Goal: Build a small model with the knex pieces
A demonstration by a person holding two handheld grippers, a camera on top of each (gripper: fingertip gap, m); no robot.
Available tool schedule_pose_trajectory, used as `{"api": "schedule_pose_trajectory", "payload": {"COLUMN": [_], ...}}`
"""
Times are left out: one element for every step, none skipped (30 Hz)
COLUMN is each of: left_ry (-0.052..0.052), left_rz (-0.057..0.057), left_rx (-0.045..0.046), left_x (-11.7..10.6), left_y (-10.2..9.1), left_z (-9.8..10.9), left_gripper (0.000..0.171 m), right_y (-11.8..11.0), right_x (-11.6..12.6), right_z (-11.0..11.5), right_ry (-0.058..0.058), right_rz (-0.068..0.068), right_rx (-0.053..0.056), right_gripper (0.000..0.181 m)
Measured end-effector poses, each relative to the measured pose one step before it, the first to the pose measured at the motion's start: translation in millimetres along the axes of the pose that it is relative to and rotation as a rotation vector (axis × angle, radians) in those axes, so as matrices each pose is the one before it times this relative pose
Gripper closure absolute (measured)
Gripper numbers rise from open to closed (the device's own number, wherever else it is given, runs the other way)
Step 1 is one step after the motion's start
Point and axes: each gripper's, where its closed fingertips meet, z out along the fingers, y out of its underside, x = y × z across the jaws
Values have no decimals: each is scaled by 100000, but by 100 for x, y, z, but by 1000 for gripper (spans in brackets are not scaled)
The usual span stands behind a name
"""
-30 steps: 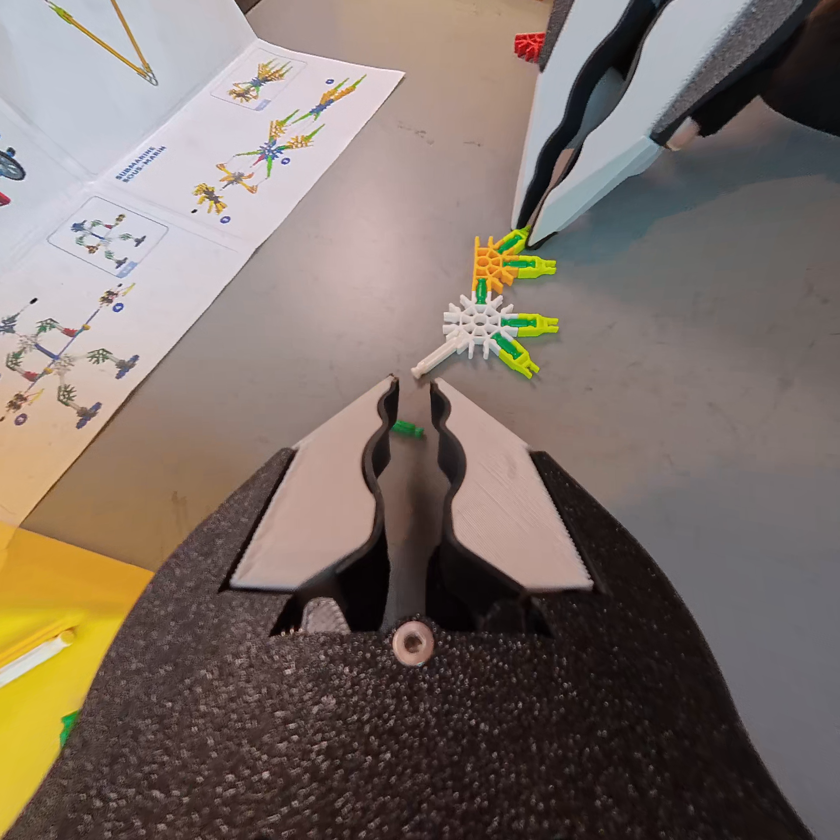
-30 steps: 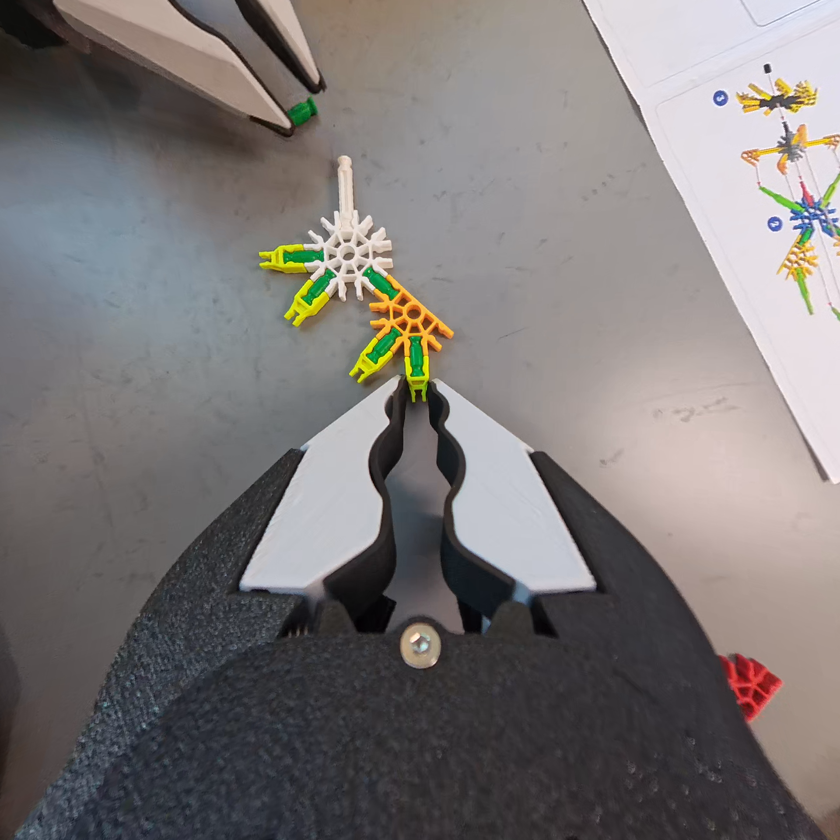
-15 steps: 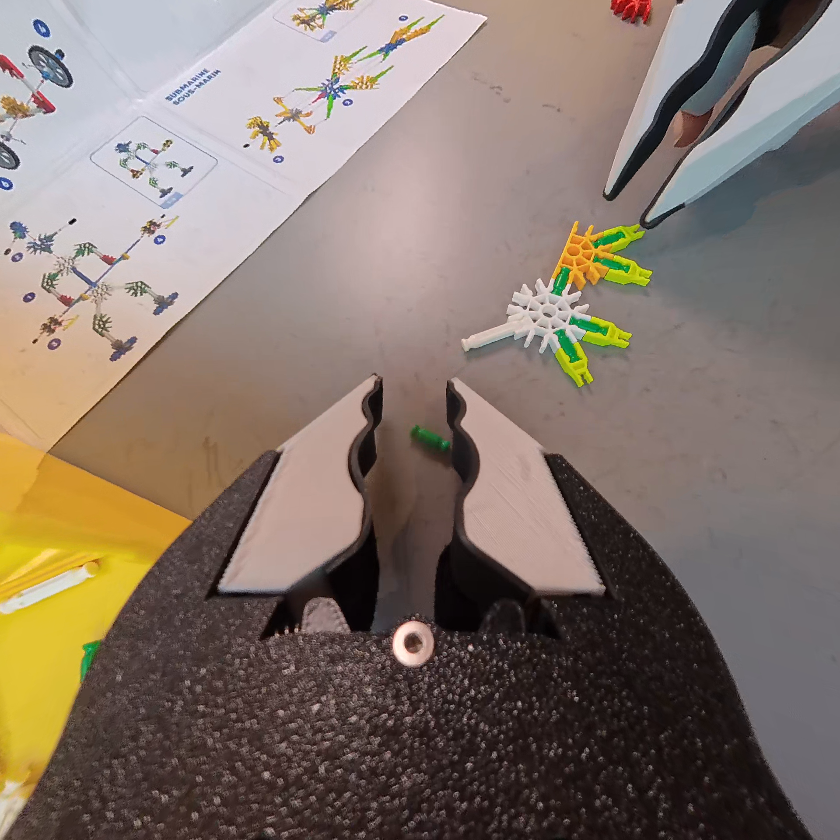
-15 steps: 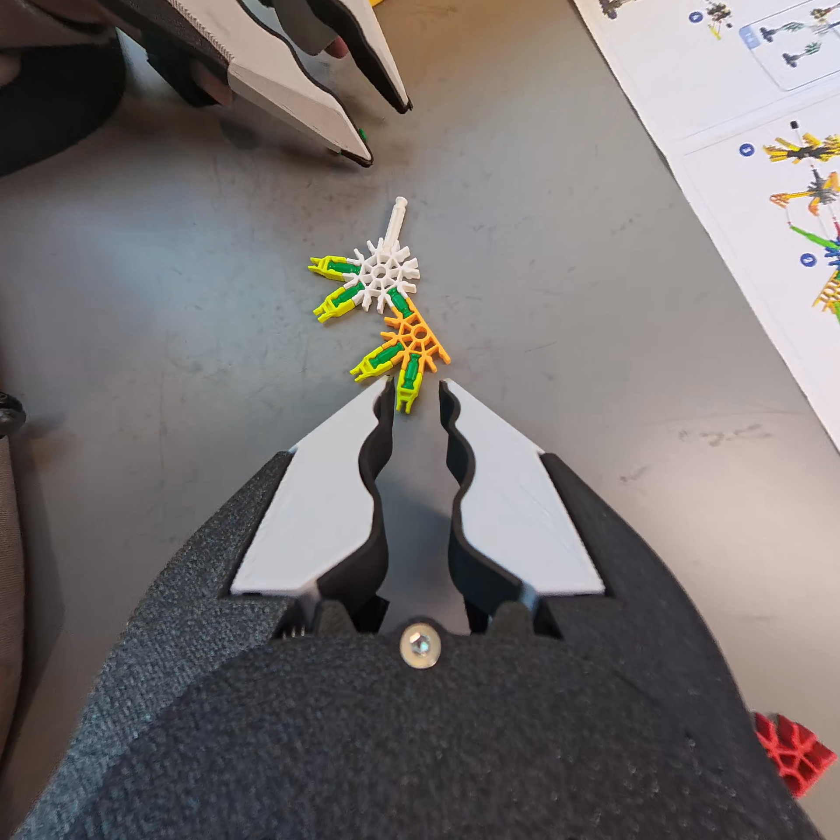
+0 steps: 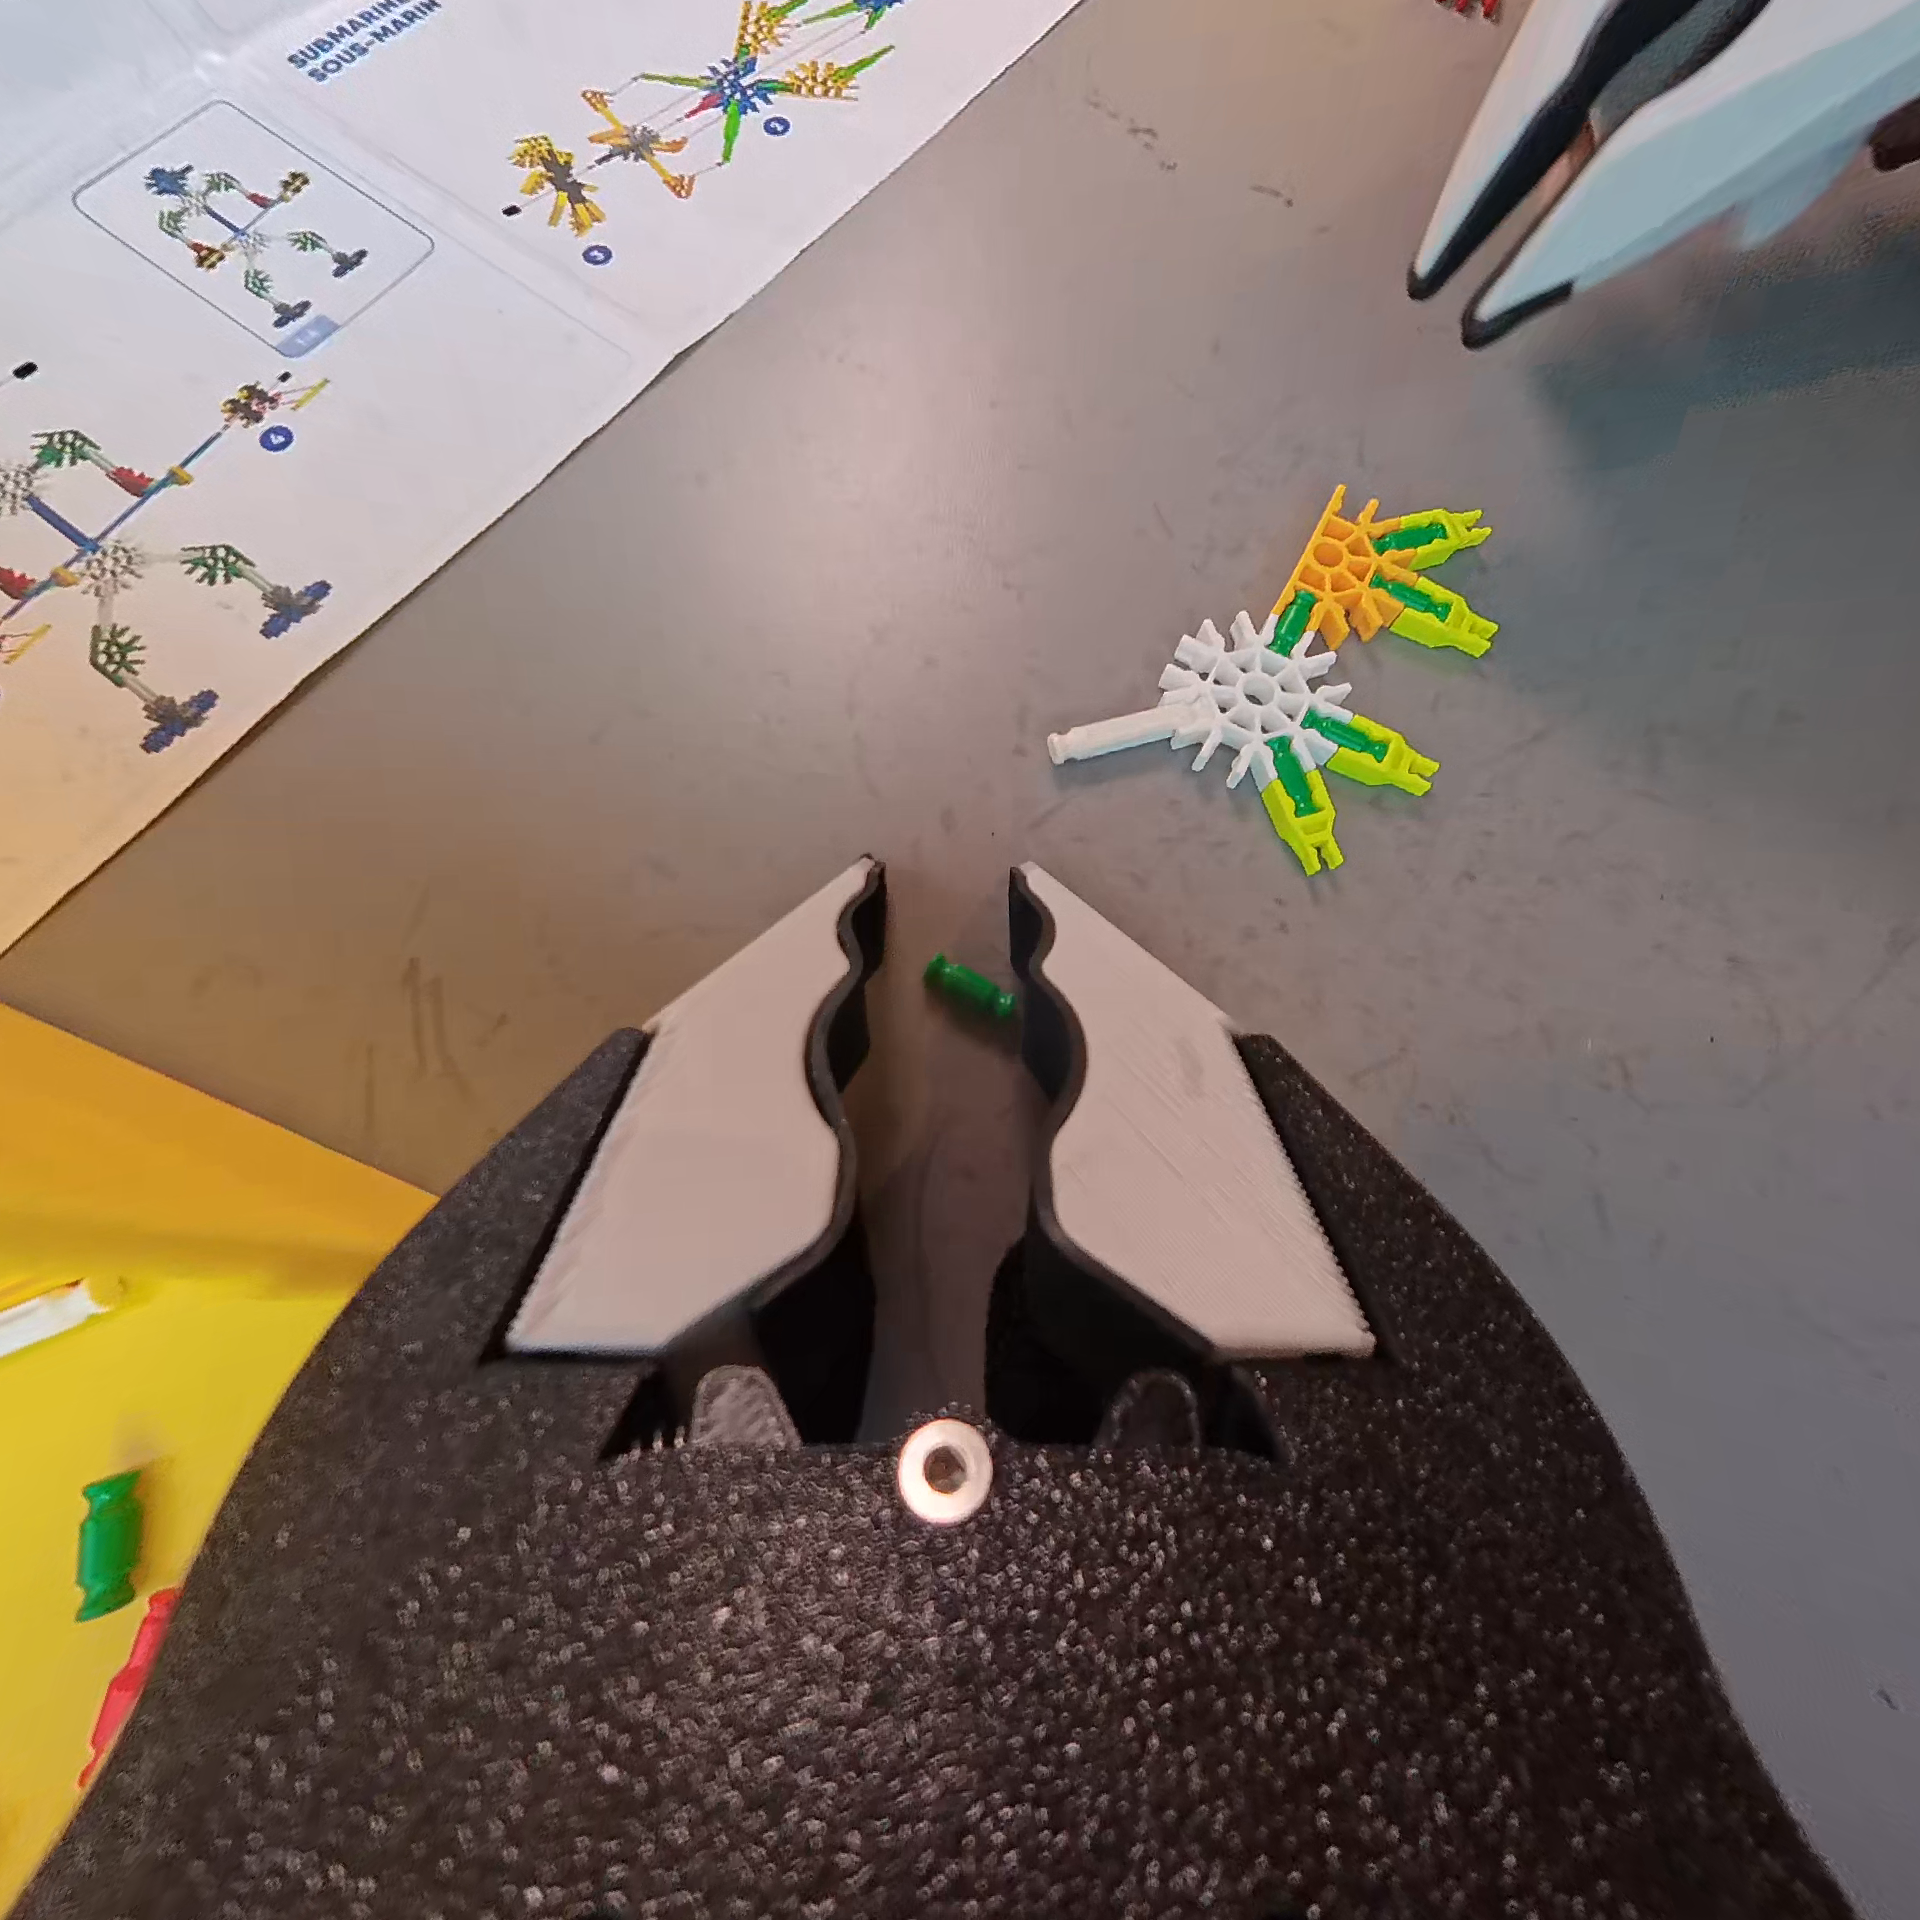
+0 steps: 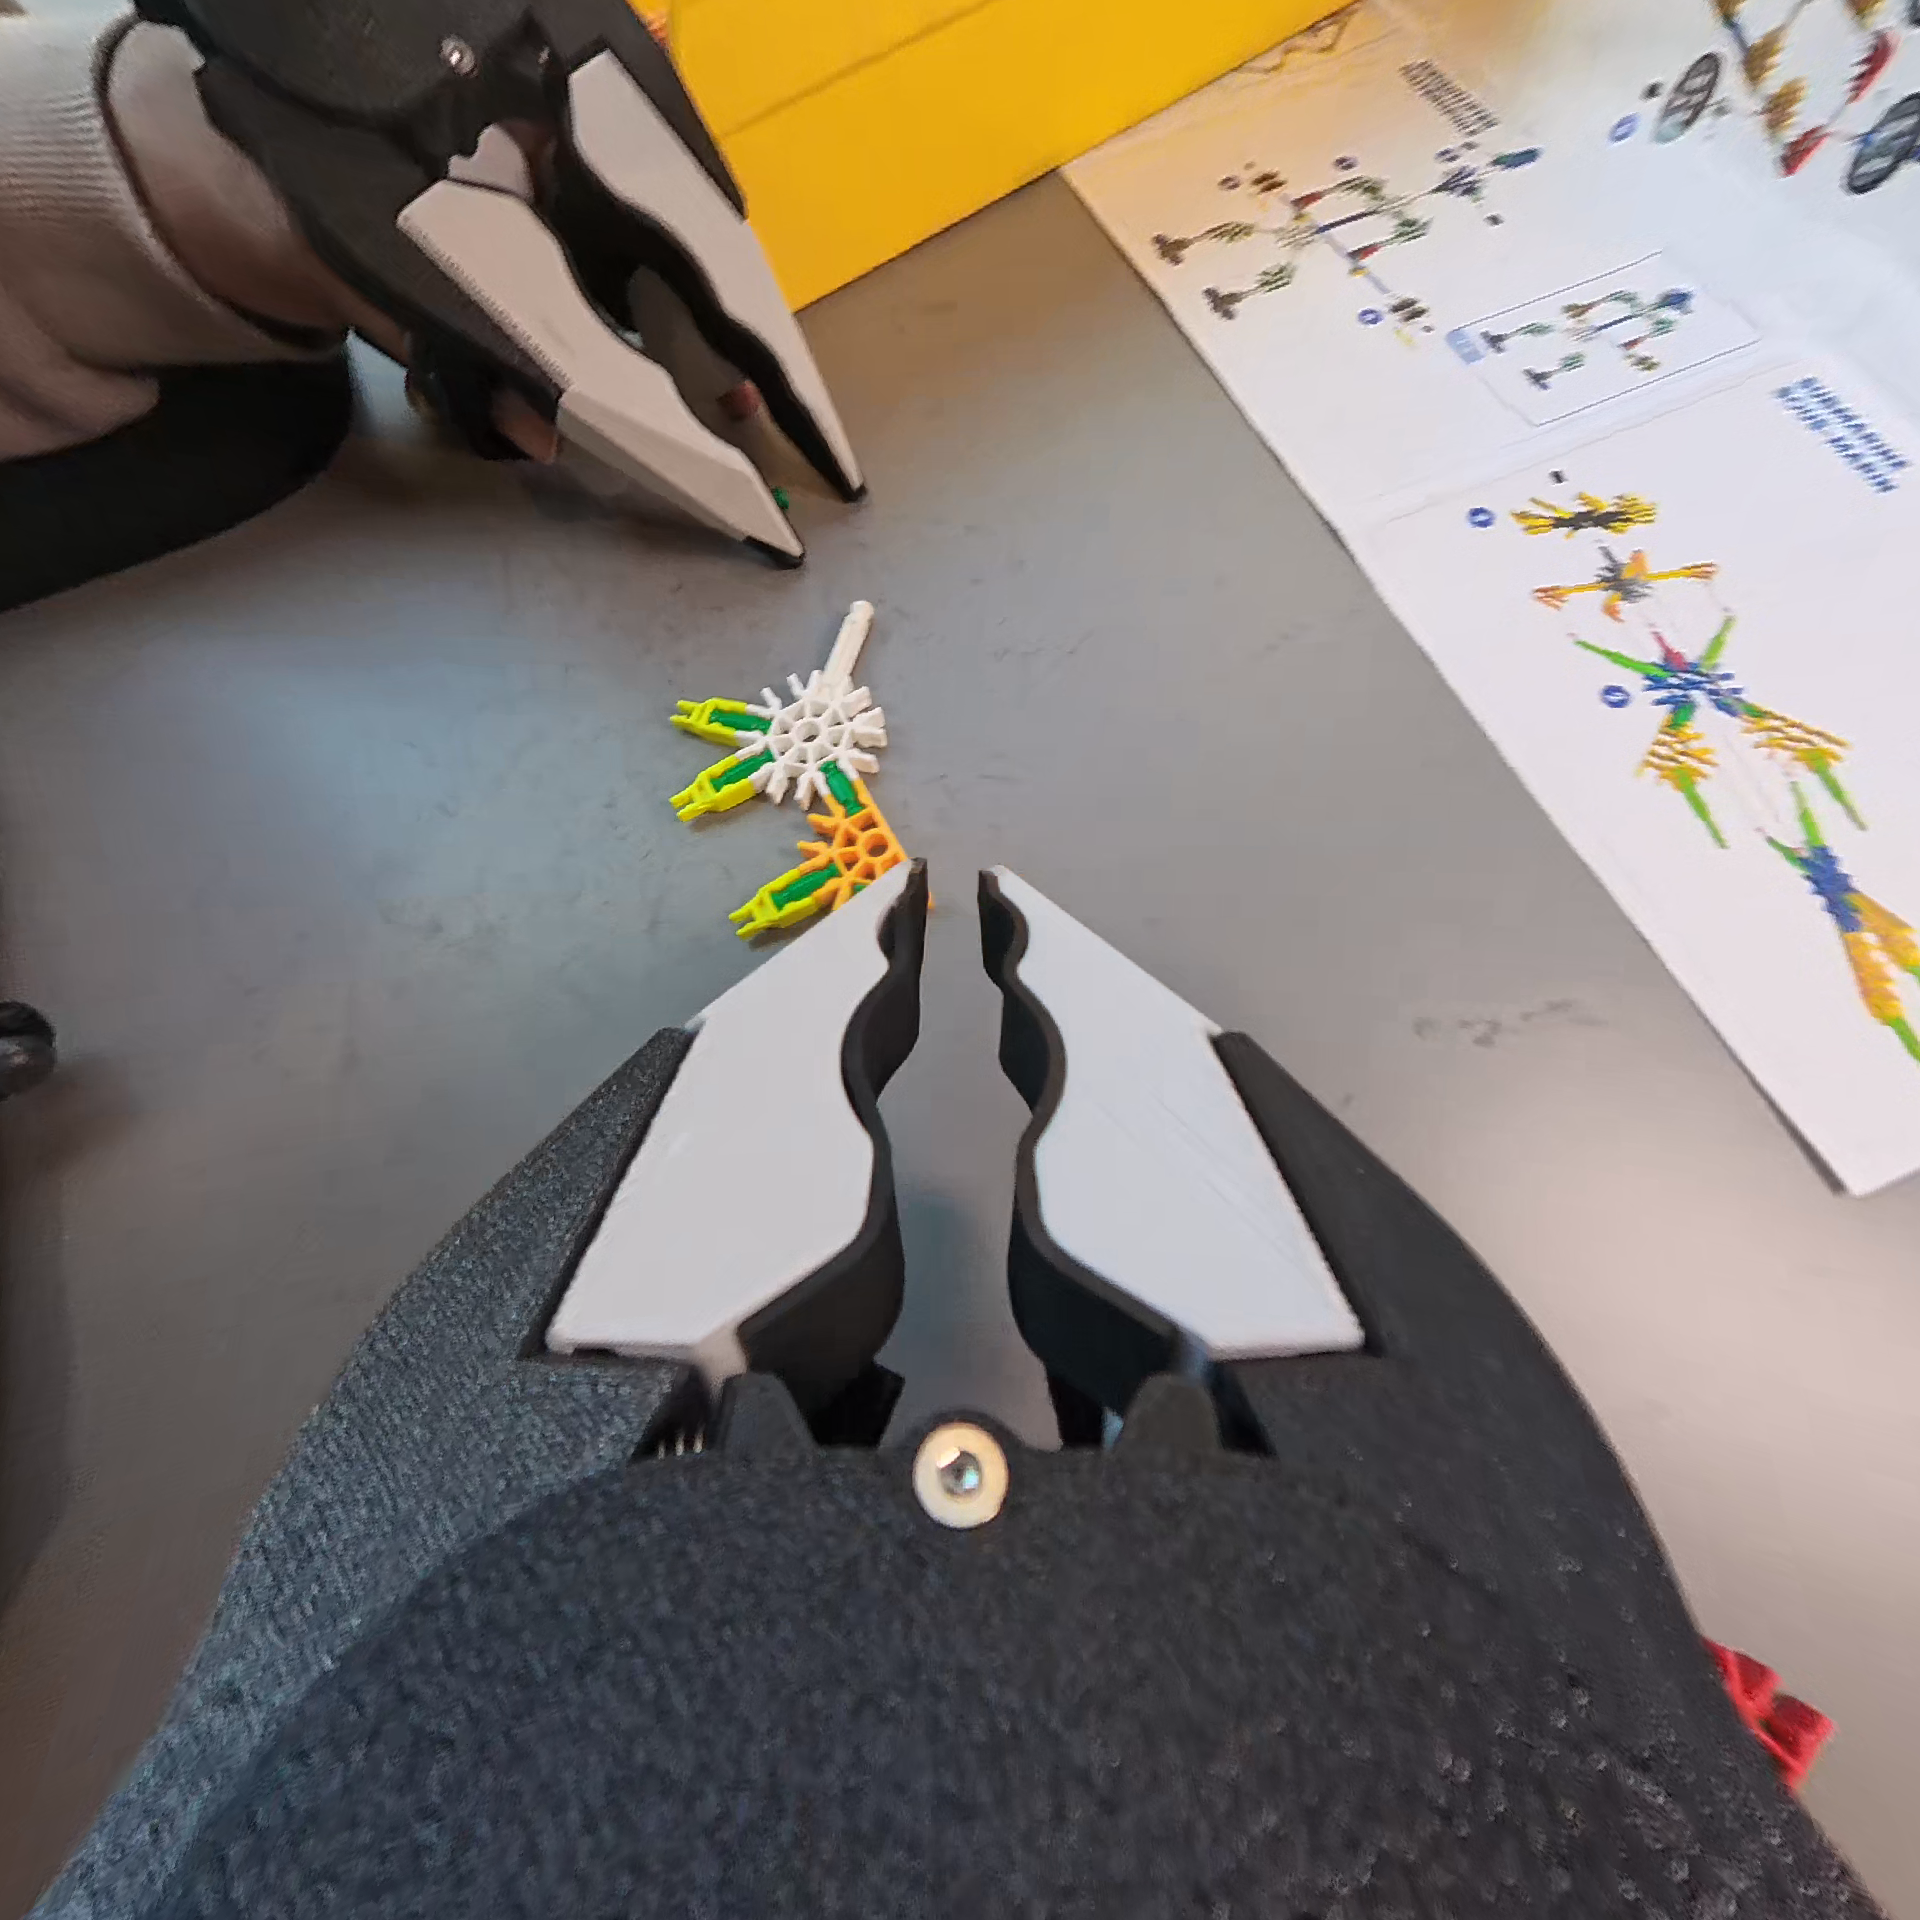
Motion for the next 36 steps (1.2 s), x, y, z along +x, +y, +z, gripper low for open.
{"api": "schedule_pose_trajectory", "payload": {"left_ry": [646, 832, 694, 108, -627, -1563, -1379, -265, 270, 347, 898, 1014, 379, 466, 419, 537, 470, -758, -1841, -1154, -975, -706, -888, -392, -78, -169, 323, 203, 53, 78, 333, 1245, 1930, 2095, 1499, 1311], "left_rz": [539, 1109, 1108, 350, -299, -1130, -1708, -2592, -2482, -1613, -543, 134, 165, -52, -532, -889, -493, -164, 847, 326, 689, 1123, 1070, 606, 28, 102, 154, 276, 598, 726, 659, 542, 40, 206, 314, 1000], "left_rx": [-219, 842, 2746, 3074, 2705, 1670, 441, -953, -2354, -2151, -2761, -2740, -1753, -1390, -995, -989, -1038, -1239, 1341, -840, 12, 39, 12, 260, 324, 353, 268, 80, 44, -31, -12, 118, 302, 754, 612, 713], "left_x": [74, 97, 93, -63, -275, -504, -546, -365, -211, -58, 128, 258, 219, 254, 248, 278, 282, 103, -69, -38, -49, -25, -67, -45, -46, -82, -2, 18, 24, 31, 68, 177, 255, 293, 217, 244], "left_y": [23, -175, -527, -635, -561, -340, -53, 251, 504, 522, 639, 601, 397, 225, 95, 76, 84, 113, -330, 2, -77, -33, 19, 8, 2, 3, -4, 2, -8, 13, 4, 25, 31, -16, -46, -85], "left_z": [-98, -271, -479, -630, -683, -683, -637, -537, -446, -317, -111, 140, 341, 486, 569, 582, 536, 460, 133, 182, 80, 47, 19, 5, 1, -4, -4, -7, -5, -7, -29, -33, -30, -44, -42, -41], "left_gripper": [149, 149, 149, 149, 149, 149, 151, 152, 154, 153, 151, 150, 150, 149, 148, 148, 147, 147, 148, 149, 151, 152, 153, 154, 155, 157, 158, 158, 159, 159, 159, 159, 160, 166, 166, 166], "right_y": [-248, -218, -205, -205, -220, -185, -139, -104, 16, 113, 140, 110, 86, 36, 25, 6, -25, -22, -37, -21, 19, 51, 30, 28, 46, 45, 44, 43, 16, -7, -17, -18, -32, 8, 45, 49], "right_x": [716, 591, 477, 344, 232, 135, 105, 89, 41, -10, 3, -18, -26, -9, -52, -31, -20, -10, 9, 14, -16, -24, -44, -73, -110, -103, -81, -74, -32, -12, -9, -8, -27, -48, -51, -39], "right_z": [-215, -176, -157, -145, -109, -74, -21, 10, 68, 109, 123, 138, 93, 69, 29, -9, -36, -46, -34, -34, 5, 21, 15, 30, 37, 44, 38, 22, 14, -7, -19, -15, -2, 18, 31, 29], "right_ry": [2590, 1997, 1529, 1052, 698, 378, 340, 461, 103, -261, -121, -204, -151, 6, -124, 31, 139, -11, 86, 4, -152, -131, -28, -113, -247, -205, -91, -63, 172, 248, 152, 84, -9, -151, -146, 0], "right_rz": [1739, 1826, 1774, 1473, 1085, 683, 339, 114, 122, 257, 257, 197, -107, -158, -248, -358, -299, -154, 33, 107, 68, -46, -293, -491, -502, -518, -600, -647, -635, -494, -303, -160, -71, -44, -134, -295], "right_rx": [2430, 2158, 1953, 1737, 1551, 1259, 978, 833, 219, -420, -423, -437, -705, -287, -260, -54, 195, 171, 224, 155, -118, -286, -216, -250, -347, -380, -348, -368, -170, -67, -37, 64, 121, -56, -271, -295], "right_gripper": [172, 172, 172, 172, 172, 172, 172, 172, 172, 172, 172, 172, 172, 172, 172, 172, 172, 172, 172, 172, 172, 172, 171, 171, 171, 171, 171, 171, 171, 171, 171, 171, 171, 171, 171, 171]}}
